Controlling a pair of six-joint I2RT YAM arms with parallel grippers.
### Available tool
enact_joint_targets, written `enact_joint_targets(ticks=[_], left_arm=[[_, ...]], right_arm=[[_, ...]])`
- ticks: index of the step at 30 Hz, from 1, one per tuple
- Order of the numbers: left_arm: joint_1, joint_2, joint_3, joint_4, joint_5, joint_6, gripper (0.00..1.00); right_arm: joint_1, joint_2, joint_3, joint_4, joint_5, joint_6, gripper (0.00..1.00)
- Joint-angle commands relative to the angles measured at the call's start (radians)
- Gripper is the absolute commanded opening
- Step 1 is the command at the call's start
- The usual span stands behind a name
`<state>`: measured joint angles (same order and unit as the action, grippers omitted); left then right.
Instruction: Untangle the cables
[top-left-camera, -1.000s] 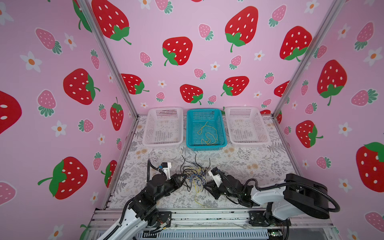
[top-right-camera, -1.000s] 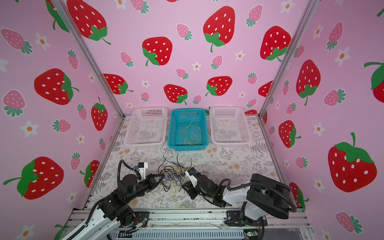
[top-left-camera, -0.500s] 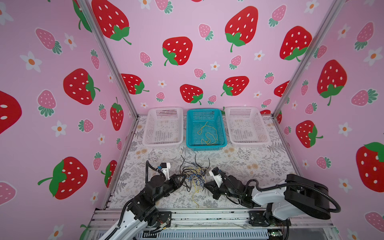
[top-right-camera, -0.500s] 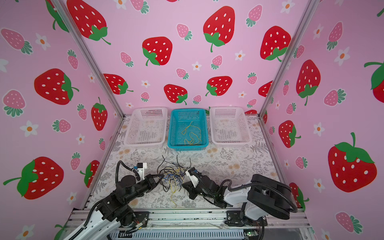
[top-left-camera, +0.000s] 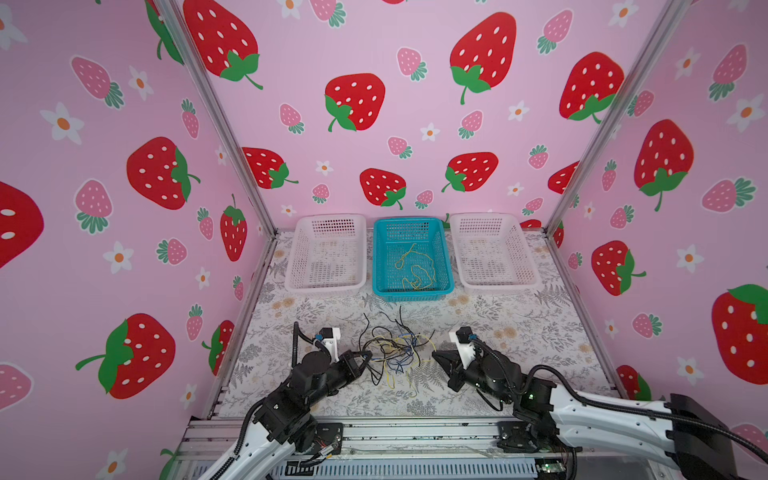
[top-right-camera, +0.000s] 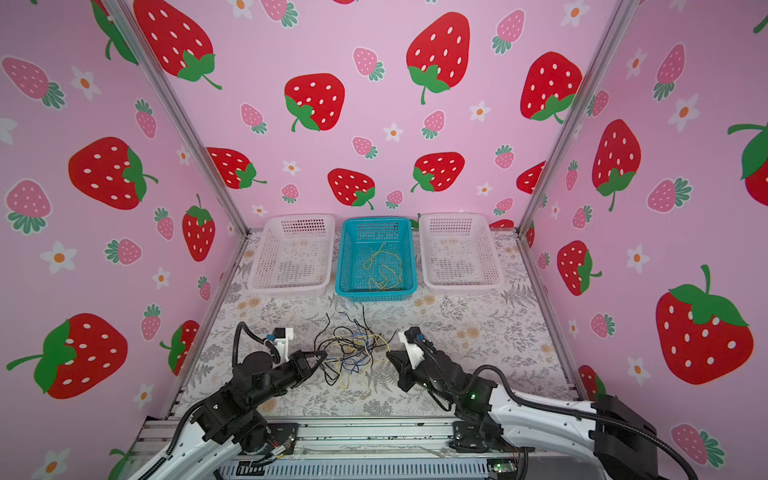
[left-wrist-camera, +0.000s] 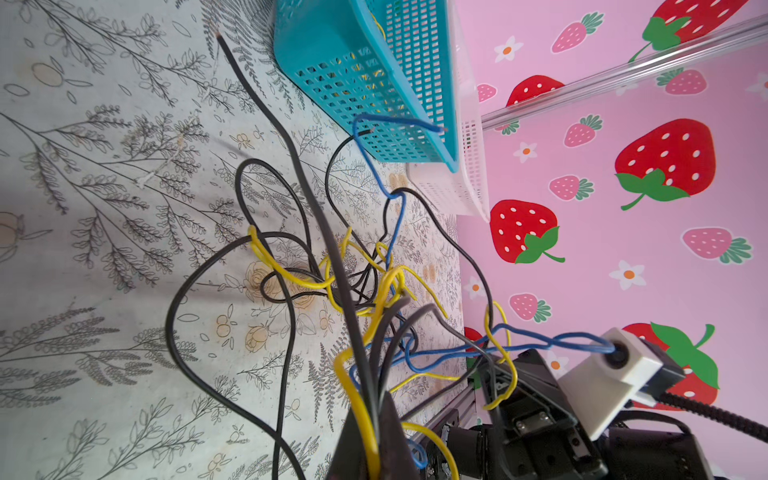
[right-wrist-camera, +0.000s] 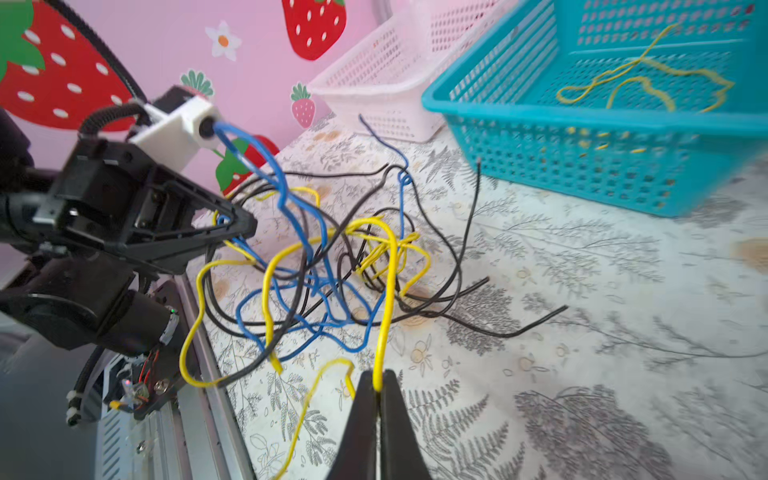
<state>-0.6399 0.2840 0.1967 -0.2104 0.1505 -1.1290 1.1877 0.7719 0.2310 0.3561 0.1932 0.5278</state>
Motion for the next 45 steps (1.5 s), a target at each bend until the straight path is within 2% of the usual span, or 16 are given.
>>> enact_joint_targets(ticks=[1,5,8,16,22,26,31,35,38,42,45], left_arm=[[0.0,0.002,0.002,-0.046,-0.033,0.02,0.0],[0.0,0.012,-0.012,-0.056,-0.038,0.021,0.0],[0.0,0.022,-0.016,-0.068,-0.044,0.021,0.0],[0.002,0.056,-0.018,-0.096,-0.049,0.034,0.0],[0.003,0.075,-0.024,-0.122,-0.062,0.041,0.0],[0.003,0.093,-0.028,-0.109,-0.064,0.044,0.0],[0.004,0.132,-0.022,-0.119,-0.072,0.054,0.0],[0.005,0.173,-0.034,-0.019,-0.019,0.062,0.0],[0.005,0.208,-0.02,0.031,0.04,0.075,0.0],[0.006,0.235,0.024,0.038,0.071,0.112,0.53],[0.006,0.237,0.091,-0.019,0.069,0.164,0.69]], right_arm=[[-0.047,-0.16,0.041,-0.225,0.155,-0.012,0.0],[-0.111,-0.332,0.098,-0.374,0.178,-0.022,0.0],[-0.137,-0.398,0.149,-0.456,0.19,-0.031,0.0],[-0.143,-0.423,0.296,-0.631,0.314,-0.026,0.0],[-0.143,-0.423,0.431,-0.75,0.479,-0.02,0.0],[-0.143,-0.375,0.471,-0.764,0.421,-0.016,0.0],[-0.143,-0.274,0.546,-0.845,0.415,-0.023,0.0],[-0.143,-0.123,0.555,-0.872,0.331,-0.034,0.0],[-0.142,-0.07,0.525,-0.83,0.268,-0.017,0.0],[-0.142,-0.066,0.487,-0.732,0.209,-0.028,0.0],[-0.142,-0.046,0.487,-0.695,0.159,-0.062,0.0]])
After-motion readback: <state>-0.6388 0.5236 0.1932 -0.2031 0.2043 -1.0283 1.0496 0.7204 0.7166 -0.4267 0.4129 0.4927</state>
